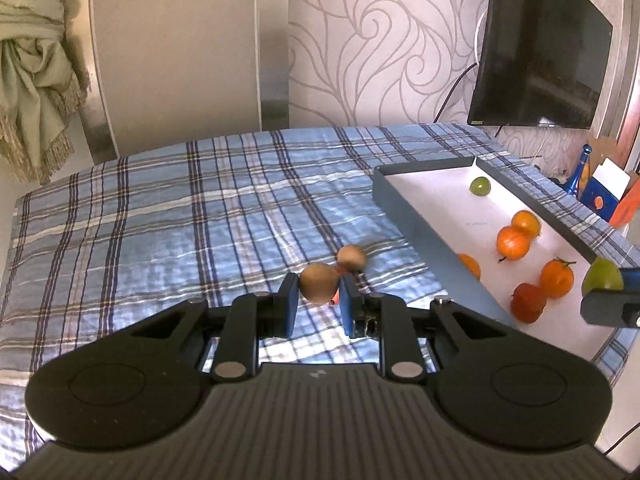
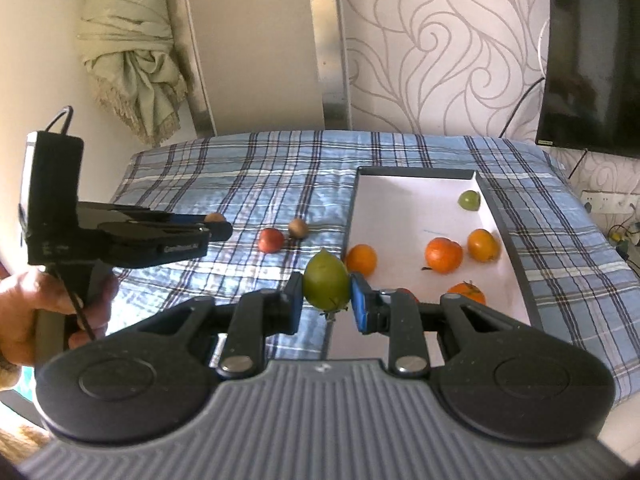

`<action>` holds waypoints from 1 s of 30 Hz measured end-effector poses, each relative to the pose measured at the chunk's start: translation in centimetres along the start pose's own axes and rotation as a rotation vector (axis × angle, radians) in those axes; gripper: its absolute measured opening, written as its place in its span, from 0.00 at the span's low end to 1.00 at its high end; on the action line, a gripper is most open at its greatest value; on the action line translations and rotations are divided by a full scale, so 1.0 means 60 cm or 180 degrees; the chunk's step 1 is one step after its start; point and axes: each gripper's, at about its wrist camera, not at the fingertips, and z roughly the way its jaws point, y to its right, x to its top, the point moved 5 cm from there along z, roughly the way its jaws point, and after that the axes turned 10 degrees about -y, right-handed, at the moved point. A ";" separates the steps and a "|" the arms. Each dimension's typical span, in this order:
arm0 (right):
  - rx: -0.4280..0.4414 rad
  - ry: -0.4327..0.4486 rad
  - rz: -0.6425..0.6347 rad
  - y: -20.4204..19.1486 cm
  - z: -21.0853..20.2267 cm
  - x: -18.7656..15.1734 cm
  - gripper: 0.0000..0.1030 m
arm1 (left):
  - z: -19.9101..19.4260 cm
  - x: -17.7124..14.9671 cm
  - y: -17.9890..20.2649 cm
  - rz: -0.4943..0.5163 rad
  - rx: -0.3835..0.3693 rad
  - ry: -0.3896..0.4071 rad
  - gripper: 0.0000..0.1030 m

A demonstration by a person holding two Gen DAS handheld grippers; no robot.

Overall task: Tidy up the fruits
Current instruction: 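Carry the tan fruit in the left tool and pear in the right tool over the box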

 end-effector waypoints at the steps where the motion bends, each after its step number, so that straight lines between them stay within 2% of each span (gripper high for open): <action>1: 0.0013 0.0003 0.0010 0.004 -0.001 0.000 0.27 | -0.001 0.005 0.006 0.0012 -0.0001 0.0006 0.25; 12: 0.0005 0.0071 0.0025 0.036 -0.019 0.004 0.27 | 0.013 0.057 0.084 0.0196 -0.0148 0.0083 0.25; 22: -0.0274 0.0019 0.0150 0.078 -0.043 -0.018 0.27 | 0.072 0.087 0.190 0.0471 -0.0407 0.0017 0.25; 30: -0.0499 -0.0059 0.0269 0.102 -0.065 -0.043 0.27 | 0.110 0.099 0.238 0.0521 -0.0537 -0.0059 0.24</action>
